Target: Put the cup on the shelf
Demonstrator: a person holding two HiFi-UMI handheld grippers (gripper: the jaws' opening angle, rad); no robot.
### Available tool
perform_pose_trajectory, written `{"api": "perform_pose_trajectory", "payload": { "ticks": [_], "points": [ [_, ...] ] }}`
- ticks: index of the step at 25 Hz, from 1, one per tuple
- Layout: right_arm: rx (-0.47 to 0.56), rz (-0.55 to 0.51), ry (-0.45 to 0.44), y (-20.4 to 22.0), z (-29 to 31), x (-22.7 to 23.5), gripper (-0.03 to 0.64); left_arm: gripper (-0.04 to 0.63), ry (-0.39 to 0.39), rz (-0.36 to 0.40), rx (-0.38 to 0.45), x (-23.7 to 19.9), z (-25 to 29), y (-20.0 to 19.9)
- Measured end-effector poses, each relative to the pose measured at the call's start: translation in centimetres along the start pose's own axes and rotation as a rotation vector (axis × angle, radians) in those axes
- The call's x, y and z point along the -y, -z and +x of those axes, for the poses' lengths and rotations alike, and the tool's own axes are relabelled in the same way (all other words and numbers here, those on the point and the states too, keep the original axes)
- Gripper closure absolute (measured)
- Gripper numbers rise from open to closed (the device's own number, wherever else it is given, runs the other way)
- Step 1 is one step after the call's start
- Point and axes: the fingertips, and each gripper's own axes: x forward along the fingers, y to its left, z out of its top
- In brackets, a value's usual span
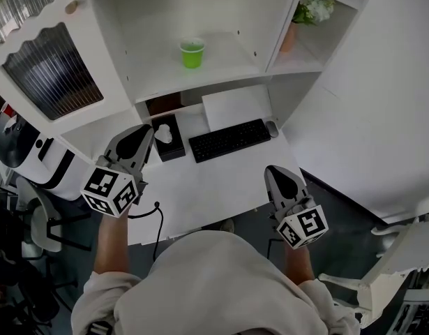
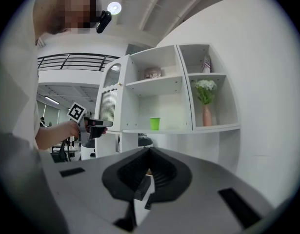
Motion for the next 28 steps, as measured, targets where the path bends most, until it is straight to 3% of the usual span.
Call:
{"api": "perform_pose_trajectory", "payload": {
  "ticks": [8, 28],
  "points": [
    [-0.002, -0.008, -0.012, -0.2, 0.2, -0.8, 0.612, 0.575, -0.015, -0.031, 0.008, -0.4, -1.7, 1.9],
    [0.0, -0.016, -0.015, -0.3, 0.9, -1.5, 0.614, 0.575, 0.008, -0.022, 0.005, -0.1, -1.4, 3.0]
  ]
}}
